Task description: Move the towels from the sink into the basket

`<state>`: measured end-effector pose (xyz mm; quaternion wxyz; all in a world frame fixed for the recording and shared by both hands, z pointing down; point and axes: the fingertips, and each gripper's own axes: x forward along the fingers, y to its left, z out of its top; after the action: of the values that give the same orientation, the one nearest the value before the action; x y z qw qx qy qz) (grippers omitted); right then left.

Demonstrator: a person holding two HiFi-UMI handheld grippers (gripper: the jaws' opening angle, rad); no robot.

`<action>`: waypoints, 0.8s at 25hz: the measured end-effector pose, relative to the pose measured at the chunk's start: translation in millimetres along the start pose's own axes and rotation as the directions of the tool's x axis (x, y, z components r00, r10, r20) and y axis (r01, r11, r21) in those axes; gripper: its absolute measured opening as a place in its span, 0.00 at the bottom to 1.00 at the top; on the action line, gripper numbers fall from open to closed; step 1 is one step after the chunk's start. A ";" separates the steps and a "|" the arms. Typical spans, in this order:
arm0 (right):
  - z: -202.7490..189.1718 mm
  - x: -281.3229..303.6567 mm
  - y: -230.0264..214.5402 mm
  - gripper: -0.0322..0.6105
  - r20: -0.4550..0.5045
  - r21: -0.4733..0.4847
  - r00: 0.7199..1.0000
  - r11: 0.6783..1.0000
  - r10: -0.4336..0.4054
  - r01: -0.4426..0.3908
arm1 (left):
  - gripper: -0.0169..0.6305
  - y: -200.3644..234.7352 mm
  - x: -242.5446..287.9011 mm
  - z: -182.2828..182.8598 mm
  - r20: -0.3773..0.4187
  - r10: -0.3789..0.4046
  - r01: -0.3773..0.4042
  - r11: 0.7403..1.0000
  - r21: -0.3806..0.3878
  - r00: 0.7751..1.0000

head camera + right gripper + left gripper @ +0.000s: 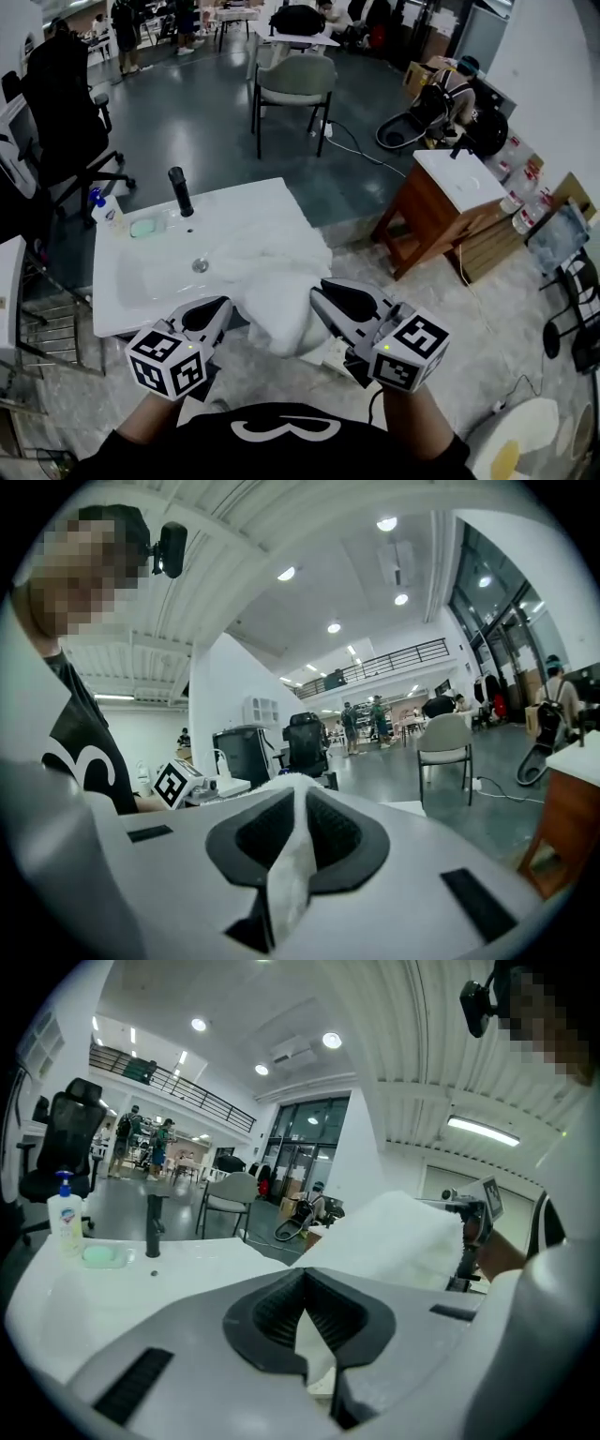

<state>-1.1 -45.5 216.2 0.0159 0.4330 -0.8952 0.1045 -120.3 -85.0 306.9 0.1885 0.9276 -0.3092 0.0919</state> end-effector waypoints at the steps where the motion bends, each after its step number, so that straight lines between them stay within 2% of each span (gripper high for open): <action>1: 0.8 -14.8 -8.1 0.12 0.014 0.011 1.000 1.000 -0.018 0.018 | 0.04 -11.9 10.7 -2.2 -0.010 -0.017 0.017 1.000 0.004 1.000; 10: -27.4 -146.9 -94.1 0.12 -0.015 0.048 0.973 0.972 -0.229 0.230 | 0.04 -113.6 115.2 -28.9 -0.082 -0.157 0.160 0.987 0.030 0.984; 15: -58.5 -212.5 -137.1 0.12 -0.064 0.081 0.945 0.942 -0.321 0.325 | 0.04 -168.8 161.2 -51.7 -0.115 -0.213 0.216 0.976 0.022 0.970; 20: -106.1 -253.5 -177.2 0.12 -0.138 0.128 0.909 0.903 -0.394 0.410 | 0.04 -198.6 193.5 -79.8 -0.171 -0.245 0.250 0.968 0.008 0.954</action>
<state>288.6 64.6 320.5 0.0522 0.6020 -0.7735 0.1914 149.4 -10.3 377.0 0.2105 0.9505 -0.1724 0.1502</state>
